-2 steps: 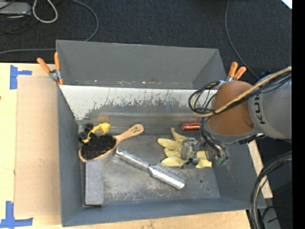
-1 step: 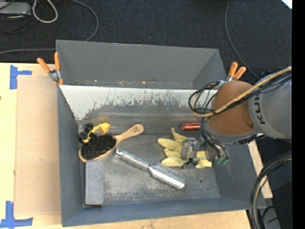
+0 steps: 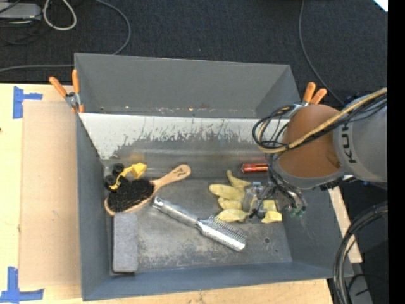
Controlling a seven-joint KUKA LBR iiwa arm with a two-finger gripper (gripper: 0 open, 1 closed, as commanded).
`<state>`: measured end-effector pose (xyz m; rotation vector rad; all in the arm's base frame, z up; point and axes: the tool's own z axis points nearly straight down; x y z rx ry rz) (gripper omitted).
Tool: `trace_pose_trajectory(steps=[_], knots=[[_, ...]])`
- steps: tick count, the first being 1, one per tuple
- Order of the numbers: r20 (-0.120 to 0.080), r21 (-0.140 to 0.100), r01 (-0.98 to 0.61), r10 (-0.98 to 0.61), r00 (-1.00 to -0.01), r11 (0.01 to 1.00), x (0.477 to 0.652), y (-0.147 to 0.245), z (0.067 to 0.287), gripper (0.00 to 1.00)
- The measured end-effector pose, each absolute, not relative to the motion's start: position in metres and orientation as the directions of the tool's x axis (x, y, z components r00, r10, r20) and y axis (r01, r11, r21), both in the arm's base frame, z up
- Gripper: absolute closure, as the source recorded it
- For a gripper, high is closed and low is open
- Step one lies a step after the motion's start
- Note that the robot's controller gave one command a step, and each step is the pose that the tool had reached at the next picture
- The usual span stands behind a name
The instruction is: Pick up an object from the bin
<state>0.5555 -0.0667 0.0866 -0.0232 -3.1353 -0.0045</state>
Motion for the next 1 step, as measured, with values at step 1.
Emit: trace_pose_trajectory(steps=[1], knots=[[0.002, 0.002, 0.015, 0.015, -1.000, 1.000, 0.5568, -0.0667, 0.1097, 1.00]])
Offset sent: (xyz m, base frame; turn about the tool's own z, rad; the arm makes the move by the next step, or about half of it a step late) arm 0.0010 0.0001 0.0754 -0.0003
